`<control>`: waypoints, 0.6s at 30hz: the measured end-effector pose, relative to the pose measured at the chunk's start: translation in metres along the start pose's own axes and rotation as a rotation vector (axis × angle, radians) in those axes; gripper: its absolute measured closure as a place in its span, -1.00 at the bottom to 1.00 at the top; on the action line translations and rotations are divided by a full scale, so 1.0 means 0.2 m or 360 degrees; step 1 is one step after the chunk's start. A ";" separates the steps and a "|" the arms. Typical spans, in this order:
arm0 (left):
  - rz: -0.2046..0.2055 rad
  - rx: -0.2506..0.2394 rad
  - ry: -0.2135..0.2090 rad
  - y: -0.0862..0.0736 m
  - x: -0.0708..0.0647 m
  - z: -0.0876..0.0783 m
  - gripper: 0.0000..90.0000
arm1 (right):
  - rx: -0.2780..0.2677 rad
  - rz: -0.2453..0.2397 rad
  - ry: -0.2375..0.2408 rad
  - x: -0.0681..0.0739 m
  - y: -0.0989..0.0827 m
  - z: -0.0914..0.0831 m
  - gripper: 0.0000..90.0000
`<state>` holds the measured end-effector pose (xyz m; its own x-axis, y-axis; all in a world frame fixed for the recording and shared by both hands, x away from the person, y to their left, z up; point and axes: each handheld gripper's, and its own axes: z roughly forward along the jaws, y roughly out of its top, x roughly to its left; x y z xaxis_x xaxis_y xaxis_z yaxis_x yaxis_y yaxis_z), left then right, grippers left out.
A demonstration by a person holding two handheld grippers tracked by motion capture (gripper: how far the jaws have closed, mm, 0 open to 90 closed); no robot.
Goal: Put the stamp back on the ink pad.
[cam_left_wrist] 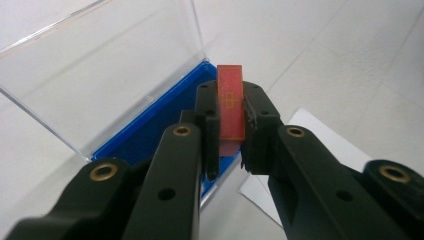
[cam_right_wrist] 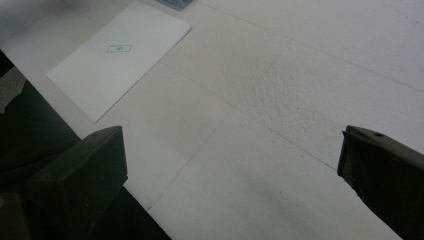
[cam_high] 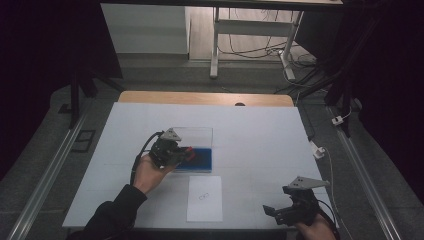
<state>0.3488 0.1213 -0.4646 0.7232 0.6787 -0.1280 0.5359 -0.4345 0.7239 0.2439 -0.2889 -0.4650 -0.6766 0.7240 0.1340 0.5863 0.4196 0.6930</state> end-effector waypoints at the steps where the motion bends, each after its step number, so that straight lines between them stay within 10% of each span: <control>1: 0.0004 0.0008 0.0006 0.00 0.01 0.01 0.76 | 0.0001 0.0001 0.0000 0.00 0.00 0.00 -1.00; 18: -0.0028 0.0084 0.0047 0.00 0.07 0.15 0.76 | 0.0004 0.0001 0.0000 0.00 0.00 0.00 -1.00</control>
<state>0.3711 0.1125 -0.4874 0.7007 0.7033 -0.1198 0.5712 -0.4524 0.6848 0.2441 -0.2891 -0.4652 -0.6763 0.7244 0.1341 0.5878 0.4209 0.6910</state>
